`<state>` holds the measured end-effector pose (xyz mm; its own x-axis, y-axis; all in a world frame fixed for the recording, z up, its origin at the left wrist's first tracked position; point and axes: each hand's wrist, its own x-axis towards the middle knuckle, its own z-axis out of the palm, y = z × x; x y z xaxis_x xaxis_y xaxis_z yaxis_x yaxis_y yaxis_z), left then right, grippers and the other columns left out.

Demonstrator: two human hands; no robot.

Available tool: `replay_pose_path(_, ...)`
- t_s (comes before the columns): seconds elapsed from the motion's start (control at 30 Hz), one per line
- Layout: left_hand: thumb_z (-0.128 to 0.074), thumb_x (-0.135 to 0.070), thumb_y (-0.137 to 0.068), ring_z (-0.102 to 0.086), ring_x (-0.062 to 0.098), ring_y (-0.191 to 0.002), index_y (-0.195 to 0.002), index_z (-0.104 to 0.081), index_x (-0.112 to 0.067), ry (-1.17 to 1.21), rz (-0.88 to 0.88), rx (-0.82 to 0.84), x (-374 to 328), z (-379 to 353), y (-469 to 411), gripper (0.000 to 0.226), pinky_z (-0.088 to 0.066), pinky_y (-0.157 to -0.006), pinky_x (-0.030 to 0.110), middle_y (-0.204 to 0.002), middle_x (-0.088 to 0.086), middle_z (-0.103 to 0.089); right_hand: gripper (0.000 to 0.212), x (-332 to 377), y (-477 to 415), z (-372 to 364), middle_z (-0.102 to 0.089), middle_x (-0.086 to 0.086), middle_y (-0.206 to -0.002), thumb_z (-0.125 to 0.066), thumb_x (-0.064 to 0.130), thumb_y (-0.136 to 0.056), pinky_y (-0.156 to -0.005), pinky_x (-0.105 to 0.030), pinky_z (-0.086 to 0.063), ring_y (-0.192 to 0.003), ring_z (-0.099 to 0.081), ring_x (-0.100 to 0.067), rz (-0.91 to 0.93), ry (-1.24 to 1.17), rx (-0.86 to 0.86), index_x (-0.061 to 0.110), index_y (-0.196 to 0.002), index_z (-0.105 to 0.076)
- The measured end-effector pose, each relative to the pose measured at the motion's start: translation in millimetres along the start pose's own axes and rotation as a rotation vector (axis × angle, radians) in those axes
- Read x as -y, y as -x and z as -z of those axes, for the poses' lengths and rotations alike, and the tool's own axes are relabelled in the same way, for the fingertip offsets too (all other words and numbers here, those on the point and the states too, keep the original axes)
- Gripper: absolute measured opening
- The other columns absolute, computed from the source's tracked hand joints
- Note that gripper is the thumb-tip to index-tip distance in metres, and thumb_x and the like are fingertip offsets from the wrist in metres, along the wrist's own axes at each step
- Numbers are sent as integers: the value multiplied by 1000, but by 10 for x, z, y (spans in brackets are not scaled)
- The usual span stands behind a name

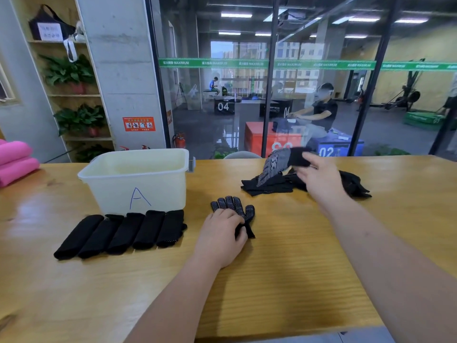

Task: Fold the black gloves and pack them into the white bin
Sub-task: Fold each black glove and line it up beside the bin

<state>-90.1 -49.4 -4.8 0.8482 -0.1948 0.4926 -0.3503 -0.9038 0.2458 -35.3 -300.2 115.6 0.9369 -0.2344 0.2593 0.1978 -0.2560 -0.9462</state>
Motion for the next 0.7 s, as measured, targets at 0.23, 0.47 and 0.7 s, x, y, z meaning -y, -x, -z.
replay_pose_path(0.23, -49, -43, -101, -52, 9, -102, -107, -74, -31, -39, -40, -34, 9, -27, -3, 28, -43, -95, 31, -105, -17, -63, 29, -821, 498, -121, -63, -7, -124, -49, 42, -99, -100, -43, -46, -120, -50, -33, -121, 1138, 87, 27, -117, -67)
replay_pose_path(0.47, -40, -46, -105, -56, 10, -108, -112, -73, -32, -149, 86, -6, 10, -55, 0, 37, -36, -112, 35, -111, -16, -63, 52, -957, 715, -269, -52, -4, -141, -27, 48, -107, -123, -49, -23, -139, -40, -25, 212, 1318, 49, 23, -122, -70)
replay_pose_path(0.7, -31, -50, -104, -54, 16, -123, -128, -68, -30, -273, 172, 21, 6, -67, -10, 49, -29, -120, 39, -125, -10, -63, 50, -889, 838, -485, -55, 5, -123, -27, 51, -109, -115, -43, -35, -121, -51, -19, 432, 1185, 239, 29, -132, -66)
